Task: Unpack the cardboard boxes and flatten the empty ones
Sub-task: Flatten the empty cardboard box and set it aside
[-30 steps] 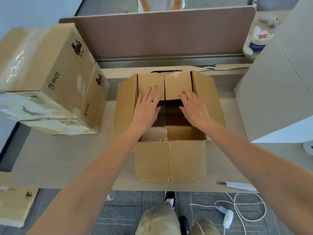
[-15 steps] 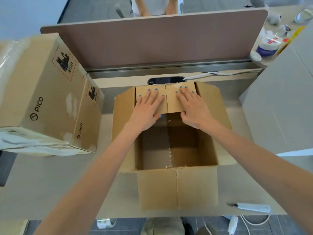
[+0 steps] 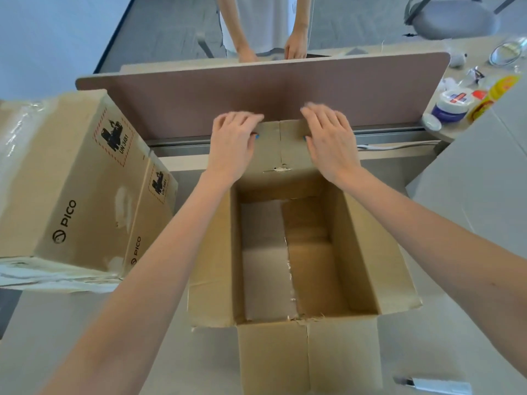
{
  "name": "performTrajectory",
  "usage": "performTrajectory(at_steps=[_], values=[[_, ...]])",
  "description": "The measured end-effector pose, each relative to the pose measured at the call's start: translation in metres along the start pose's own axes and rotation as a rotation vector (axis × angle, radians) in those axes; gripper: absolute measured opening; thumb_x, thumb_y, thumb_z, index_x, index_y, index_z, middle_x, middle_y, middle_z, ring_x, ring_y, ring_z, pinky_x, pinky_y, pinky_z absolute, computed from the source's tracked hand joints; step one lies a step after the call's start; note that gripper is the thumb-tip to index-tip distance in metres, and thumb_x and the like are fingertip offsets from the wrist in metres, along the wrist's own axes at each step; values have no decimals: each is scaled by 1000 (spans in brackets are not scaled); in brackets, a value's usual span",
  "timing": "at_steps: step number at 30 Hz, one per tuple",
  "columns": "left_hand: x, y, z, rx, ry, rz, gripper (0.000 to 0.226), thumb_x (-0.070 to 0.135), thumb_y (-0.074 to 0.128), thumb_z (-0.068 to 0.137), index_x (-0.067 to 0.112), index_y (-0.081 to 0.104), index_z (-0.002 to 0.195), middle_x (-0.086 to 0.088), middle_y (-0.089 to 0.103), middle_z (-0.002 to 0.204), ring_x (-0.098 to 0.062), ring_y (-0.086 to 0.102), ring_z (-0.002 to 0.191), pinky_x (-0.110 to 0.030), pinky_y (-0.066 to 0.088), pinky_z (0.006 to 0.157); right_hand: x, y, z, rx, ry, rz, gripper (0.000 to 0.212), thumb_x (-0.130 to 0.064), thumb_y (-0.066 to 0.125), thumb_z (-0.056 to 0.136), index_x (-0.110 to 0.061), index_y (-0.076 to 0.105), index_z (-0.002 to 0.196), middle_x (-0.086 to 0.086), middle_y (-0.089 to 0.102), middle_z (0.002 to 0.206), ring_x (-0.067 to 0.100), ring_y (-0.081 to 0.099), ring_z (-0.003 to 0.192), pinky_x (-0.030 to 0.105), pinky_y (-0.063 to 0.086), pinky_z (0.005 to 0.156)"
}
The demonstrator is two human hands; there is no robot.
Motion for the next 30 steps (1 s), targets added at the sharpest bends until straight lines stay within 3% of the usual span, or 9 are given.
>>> performTrajectory(at_steps=[3,6,11,15,17,20,25,27,30], values=[[-17,27,-4,-47,-66,80,81,3,63,91,22,21,158,-8,16,165,-30,16,151,-47,19,121,11,24,8,-126,72,-90,72,-32,51,96,-12,13,154,7,9,161,25,9,149,44,16,120],[-26,48,-22,-125,-61,59,74,17,58,98,26,16,159,-5,4,167,-29,-1,153,-49,9,122,11,51,-9,-249,51,-70,74,-38,45,98,-12,6,155,6,1,162,23,0,149,44,11,121],[-41,75,-54,-272,-67,9,53,36,42,104,29,28,155,1,13,166,-20,3,153,-46,1,121,14,90,-51,-443,31,26,63,-40,34,102,-15,10,155,3,8,162,19,4,149,41,10,121],[-46,89,-83,-324,-136,-83,44,38,37,106,30,38,149,6,35,157,-15,20,148,-42,0,121,14,94,-67,-437,27,58,50,-38,38,101,-17,35,146,3,42,148,19,34,138,35,18,118],[-45,90,-91,-317,-190,-133,39,36,38,106,30,44,144,6,45,148,-14,30,142,-40,1,121,14,91,-67,-416,48,103,44,-37,40,101,-18,43,140,2,50,139,19,42,131,35,23,115],[-45,91,-95,-306,-245,-293,37,35,33,106,29,48,140,5,48,143,-12,34,138,-35,9,119,16,90,-62,-405,96,136,46,-37,42,100,-15,42,141,4,48,141,21,41,133,37,23,116],[-74,71,-100,-182,-337,-545,40,8,36,103,22,53,136,5,51,141,-8,40,133,-30,27,114,-23,83,-39,-344,-129,184,49,-34,52,97,-19,41,143,3,41,149,20,34,139,39,19,118],[-87,69,-108,-257,-396,-564,44,2,39,101,25,54,135,10,51,137,-6,39,131,-30,27,111,-37,89,-31,-391,-152,222,46,-33,52,98,-18,45,141,3,47,144,20,39,135,36,20,117],[-108,81,-124,-426,-481,-658,37,13,46,103,38,56,129,13,51,136,-10,39,132,-44,30,111,-46,95,-27,-392,-125,224,33,-27,50,99,-18,54,131,3,59,130,20,52,121,33,33,110]])
Point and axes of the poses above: each hand's wrist, its own z-axis towards the middle knuckle, its own y-axis out of the palm, x = y × z, the point moved 9 cm from there along z, towards the middle knuckle
